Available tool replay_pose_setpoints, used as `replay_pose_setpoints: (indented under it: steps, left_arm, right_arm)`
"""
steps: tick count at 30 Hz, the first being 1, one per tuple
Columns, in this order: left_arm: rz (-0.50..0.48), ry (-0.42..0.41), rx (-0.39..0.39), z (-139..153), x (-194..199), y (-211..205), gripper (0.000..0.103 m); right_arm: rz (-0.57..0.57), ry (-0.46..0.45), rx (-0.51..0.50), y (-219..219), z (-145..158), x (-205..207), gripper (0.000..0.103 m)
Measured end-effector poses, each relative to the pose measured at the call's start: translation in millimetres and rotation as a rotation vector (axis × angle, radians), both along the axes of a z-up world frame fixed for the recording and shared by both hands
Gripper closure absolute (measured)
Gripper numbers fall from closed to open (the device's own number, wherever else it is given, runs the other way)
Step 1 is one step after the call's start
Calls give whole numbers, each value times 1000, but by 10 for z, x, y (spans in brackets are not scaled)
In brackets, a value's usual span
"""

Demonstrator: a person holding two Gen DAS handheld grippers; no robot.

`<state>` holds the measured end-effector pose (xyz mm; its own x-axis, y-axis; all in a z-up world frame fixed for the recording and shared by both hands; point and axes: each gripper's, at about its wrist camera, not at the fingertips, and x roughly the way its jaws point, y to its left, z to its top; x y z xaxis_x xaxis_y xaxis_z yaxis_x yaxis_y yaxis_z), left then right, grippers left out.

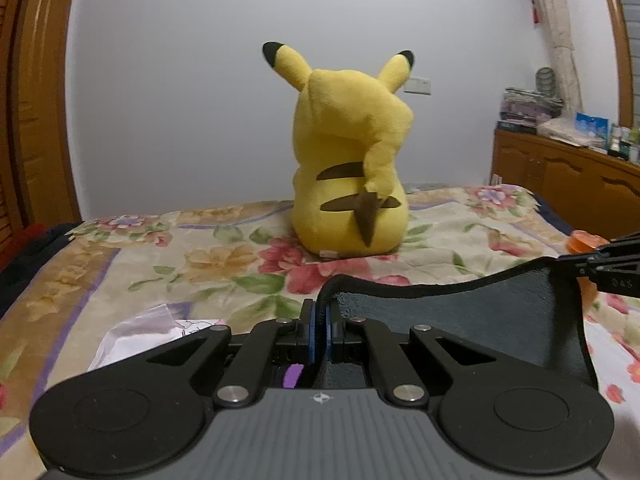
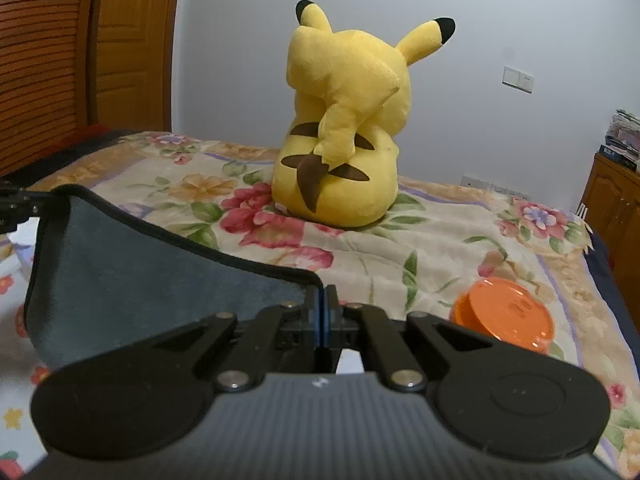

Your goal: Fold towel

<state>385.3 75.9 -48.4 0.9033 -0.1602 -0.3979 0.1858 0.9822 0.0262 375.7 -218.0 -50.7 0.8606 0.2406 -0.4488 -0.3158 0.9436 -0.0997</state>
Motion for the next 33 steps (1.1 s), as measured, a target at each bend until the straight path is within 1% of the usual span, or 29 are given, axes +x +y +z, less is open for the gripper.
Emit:
replay_pose_setpoints:
  steps: [5, 15, 20, 22, 27, 28, 29, 30, 31, 32, 33]
  left_arm:
    - [8, 22, 21, -131, 180, 2, 95]
    - [-1, 92, 65, -495, 412, -56, 95]
    - [2, 114, 88, -583, 470, -57, 94]
    - [1, 125, 94, -612, 494, -57, 93]
    - [9, 130, 120, -630, 476, -80, 92]
    - [6, 136, 121, -630, 468, -82, 90]
    - [6, 142, 119, -629, 460, -82, 84]
    - [7, 148, 118, -627, 448, -82, 80]
    - [8, 147, 116, -618, 433, -81, 72]
    - [11, 144, 113, -606, 413, -78, 66]
    - [13, 142, 107, -596, 397, -75, 65]
  right_arm:
    - [-3, 0, -6, 59, -87, 137, 101]
    - [-27, 50, -28, 119, -384, 336, 101]
    - [-47, 74, -42, 123, -503, 405, 101]
    - [-52, 92, -47, 137, -555, 426, 100]
    - [-40, 120, -38, 189, -620, 413, 98]
    - [-34, 125, -34, 194, -627, 402, 97]
    - [-28, 126, -37, 210, -633, 385, 90]
    - [-25, 124, -43, 227, -638, 362, 81]
    - [-23, 122, -46, 239, -637, 337, 73]
    - [-18, 120, -40, 243, -632, 312, 65]
    - [-10, 119, -30, 245, -622, 275, 65]
